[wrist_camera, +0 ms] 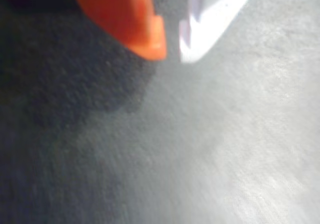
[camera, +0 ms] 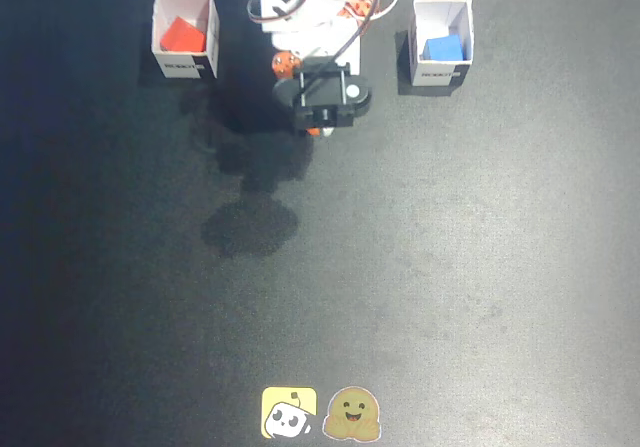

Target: Put the red cube in the right box and the blue cube in the left box.

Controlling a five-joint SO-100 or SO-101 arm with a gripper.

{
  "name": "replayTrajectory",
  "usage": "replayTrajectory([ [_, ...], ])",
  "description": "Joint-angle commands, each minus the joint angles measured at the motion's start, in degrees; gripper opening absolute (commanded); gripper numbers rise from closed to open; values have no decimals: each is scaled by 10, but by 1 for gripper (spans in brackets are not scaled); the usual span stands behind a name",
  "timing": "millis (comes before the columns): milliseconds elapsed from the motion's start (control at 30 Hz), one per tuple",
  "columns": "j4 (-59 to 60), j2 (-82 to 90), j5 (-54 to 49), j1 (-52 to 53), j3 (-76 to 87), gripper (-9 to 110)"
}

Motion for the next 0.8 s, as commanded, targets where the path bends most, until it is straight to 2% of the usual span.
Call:
replayTrajectory([
  [0,2,6,-18,5,-3,1],
  [767,2,6,-17,4,-2,1],
])
